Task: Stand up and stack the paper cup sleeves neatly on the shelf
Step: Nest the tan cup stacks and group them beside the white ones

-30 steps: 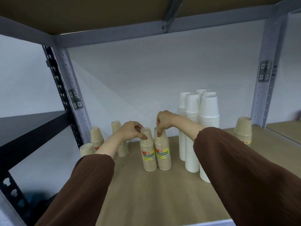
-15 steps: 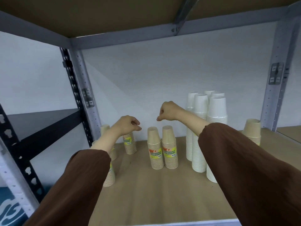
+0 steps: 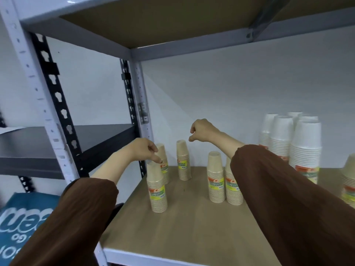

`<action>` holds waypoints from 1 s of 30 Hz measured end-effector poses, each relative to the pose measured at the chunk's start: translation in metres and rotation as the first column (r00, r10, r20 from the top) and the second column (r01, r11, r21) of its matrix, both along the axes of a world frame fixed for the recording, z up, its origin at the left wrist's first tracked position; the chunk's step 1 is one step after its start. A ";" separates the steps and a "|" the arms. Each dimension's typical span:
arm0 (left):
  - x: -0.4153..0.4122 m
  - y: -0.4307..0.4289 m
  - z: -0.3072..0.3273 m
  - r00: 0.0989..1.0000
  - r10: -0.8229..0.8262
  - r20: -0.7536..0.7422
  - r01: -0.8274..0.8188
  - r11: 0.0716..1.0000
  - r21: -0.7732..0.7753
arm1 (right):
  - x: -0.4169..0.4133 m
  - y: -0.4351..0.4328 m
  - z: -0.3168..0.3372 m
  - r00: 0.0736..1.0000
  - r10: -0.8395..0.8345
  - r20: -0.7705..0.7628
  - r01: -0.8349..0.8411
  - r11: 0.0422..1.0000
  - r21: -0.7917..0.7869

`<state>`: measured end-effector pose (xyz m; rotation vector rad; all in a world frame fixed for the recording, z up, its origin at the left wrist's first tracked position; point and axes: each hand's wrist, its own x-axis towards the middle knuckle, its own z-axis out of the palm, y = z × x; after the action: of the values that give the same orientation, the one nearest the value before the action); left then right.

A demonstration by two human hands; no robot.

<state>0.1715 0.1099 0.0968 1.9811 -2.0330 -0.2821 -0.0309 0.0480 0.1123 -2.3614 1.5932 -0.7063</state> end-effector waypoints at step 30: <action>0.015 -0.010 -0.012 0.988 -0.122 0.093 0.113 0.989 0.097 | 0.045 -0.062 -0.024 0.987 0.082 -0.141 -0.054 0.981 0.188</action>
<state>0.1865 0.1004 0.0846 1.9667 -2.2415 -0.3138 0.0136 -0.0142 0.0885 -2.3665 1.5512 -0.3598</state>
